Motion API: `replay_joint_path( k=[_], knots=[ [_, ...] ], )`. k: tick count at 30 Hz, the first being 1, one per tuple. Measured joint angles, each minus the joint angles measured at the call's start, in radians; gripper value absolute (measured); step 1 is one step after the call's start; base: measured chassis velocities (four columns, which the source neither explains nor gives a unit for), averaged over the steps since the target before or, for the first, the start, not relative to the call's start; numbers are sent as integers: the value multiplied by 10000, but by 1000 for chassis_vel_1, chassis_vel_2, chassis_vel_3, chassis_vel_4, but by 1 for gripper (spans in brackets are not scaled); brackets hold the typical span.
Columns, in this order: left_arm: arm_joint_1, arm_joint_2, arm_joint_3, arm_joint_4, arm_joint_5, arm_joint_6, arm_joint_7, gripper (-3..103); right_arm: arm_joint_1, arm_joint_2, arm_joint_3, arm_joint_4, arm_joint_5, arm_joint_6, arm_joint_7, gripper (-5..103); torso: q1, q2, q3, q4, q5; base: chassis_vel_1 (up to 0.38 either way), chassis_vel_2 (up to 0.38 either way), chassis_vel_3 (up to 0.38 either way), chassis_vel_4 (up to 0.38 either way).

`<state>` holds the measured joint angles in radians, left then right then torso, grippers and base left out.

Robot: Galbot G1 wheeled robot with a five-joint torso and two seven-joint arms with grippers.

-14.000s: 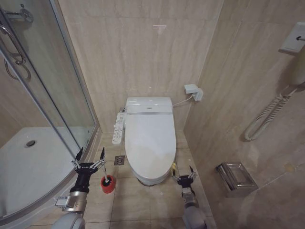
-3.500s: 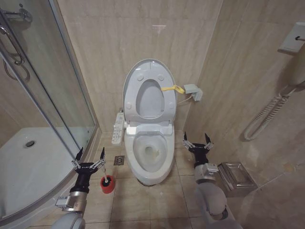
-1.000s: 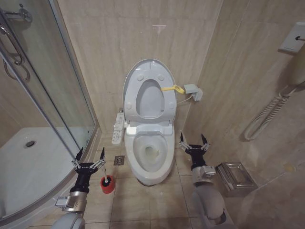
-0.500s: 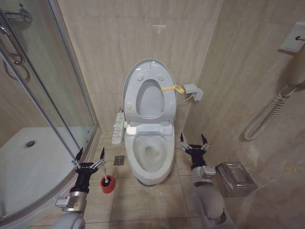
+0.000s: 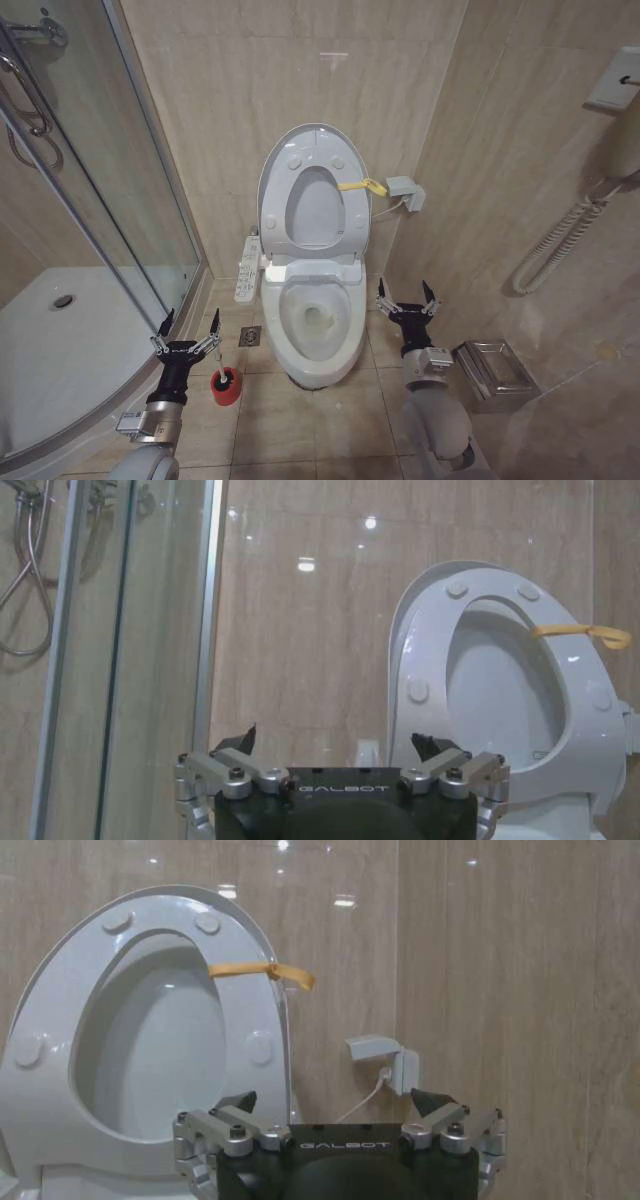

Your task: Open the toilet lid, clean the toilet bowl with a toilet brush, close the toilet lid, and flush.

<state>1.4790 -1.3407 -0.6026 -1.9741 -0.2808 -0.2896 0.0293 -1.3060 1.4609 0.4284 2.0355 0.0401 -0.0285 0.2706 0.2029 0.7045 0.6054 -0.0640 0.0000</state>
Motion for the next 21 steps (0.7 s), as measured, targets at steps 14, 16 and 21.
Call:
replay_joint_path(
  k=[14, 16, 21],
  knots=[
    [0, 0, 0, 0, 0, 0, 0, 100, 0, 0, 0, 0, 0, 0, 0, 100, 0, 0, 0, 0, 0, 0, 0, 0, 0],
    [0, 0, 0, 0, 0, 0, 0, 100, 0, 0, 0, 0, 0, 0, 0, 100, 0, 0, 0, 0, 0, 0, 0, 0, 0],
    [0, 0, 0, 0, 0, 0, 0, 100, 0, 0, 0, 0, 0, 0, 0, 100, 0, 0, 0, 0, 0, 0, 0, 0, 0]
  ],
)
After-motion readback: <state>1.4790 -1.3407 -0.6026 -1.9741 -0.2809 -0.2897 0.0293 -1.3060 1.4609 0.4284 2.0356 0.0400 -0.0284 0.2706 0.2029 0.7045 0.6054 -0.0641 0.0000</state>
